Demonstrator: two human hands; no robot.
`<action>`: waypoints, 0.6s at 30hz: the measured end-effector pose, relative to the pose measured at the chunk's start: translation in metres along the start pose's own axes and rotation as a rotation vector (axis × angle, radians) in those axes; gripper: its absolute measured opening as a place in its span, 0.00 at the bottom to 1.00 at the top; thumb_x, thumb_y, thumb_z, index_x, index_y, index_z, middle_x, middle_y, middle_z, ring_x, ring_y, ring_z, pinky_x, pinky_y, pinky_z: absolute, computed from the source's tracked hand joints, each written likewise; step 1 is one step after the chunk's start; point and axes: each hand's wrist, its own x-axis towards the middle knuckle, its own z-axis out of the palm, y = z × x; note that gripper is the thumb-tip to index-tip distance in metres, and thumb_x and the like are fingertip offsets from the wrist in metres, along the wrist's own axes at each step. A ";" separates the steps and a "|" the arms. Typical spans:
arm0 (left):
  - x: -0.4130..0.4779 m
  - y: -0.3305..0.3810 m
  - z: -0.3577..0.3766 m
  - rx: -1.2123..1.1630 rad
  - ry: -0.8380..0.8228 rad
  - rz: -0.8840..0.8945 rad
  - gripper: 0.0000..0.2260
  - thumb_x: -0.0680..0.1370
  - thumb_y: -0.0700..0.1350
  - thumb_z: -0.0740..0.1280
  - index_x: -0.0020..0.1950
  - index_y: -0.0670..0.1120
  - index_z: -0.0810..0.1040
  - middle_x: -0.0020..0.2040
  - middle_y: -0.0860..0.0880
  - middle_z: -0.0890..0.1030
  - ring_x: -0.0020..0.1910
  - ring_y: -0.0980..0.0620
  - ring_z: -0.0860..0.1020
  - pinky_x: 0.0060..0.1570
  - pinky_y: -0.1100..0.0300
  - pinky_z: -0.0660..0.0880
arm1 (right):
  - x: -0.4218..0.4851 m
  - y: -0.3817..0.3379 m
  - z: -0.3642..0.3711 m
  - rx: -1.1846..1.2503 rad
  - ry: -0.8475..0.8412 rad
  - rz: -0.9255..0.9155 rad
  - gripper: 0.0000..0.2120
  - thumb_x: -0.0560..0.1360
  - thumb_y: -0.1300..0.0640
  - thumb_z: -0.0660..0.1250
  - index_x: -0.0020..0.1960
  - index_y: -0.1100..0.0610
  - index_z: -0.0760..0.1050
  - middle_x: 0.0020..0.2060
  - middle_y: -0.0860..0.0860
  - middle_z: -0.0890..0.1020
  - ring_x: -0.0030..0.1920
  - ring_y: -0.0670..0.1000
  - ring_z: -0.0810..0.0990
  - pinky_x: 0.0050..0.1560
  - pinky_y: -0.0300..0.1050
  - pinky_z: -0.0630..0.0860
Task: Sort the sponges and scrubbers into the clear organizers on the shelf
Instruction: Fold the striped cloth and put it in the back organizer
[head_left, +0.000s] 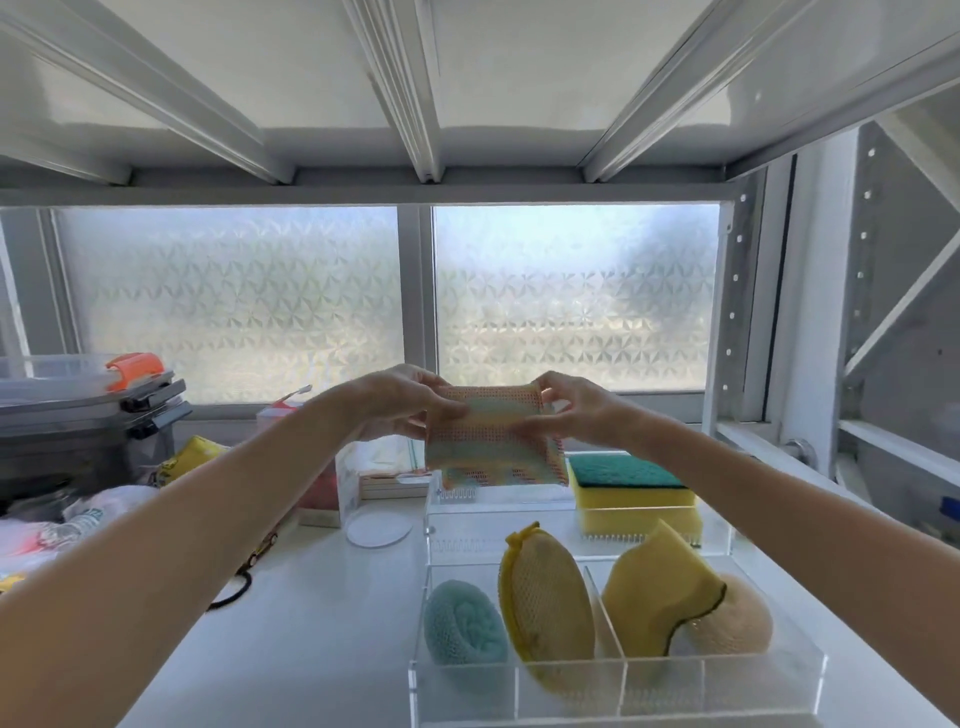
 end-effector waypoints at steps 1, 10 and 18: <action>-0.002 0.001 0.000 0.029 -0.027 -0.032 0.14 0.74 0.38 0.70 0.58 0.38 0.76 0.48 0.45 0.81 0.48 0.49 0.79 0.50 0.56 0.78 | 0.001 -0.001 -0.003 0.014 -0.071 0.008 0.21 0.69 0.53 0.75 0.57 0.61 0.75 0.50 0.57 0.81 0.52 0.56 0.80 0.58 0.53 0.77; 0.009 -0.034 0.020 0.297 -0.010 0.071 0.09 0.71 0.42 0.74 0.46 0.38 0.81 0.40 0.45 0.79 0.41 0.51 0.78 0.45 0.62 0.77 | 0.001 0.001 0.008 -0.330 -0.240 0.033 0.18 0.71 0.52 0.73 0.58 0.60 0.77 0.39 0.50 0.78 0.40 0.48 0.74 0.45 0.42 0.70; 0.003 -0.037 0.039 1.003 0.071 0.273 0.19 0.72 0.58 0.69 0.54 0.46 0.83 0.55 0.44 0.74 0.53 0.48 0.73 0.56 0.56 0.70 | -0.003 -0.005 0.009 -0.570 -0.239 0.018 0.17 0.70 0.50 0.73 0.54 0.59 0.82 0.45 0.51 0.81 0.45 0.50 0.77 0.47 0.44 0.71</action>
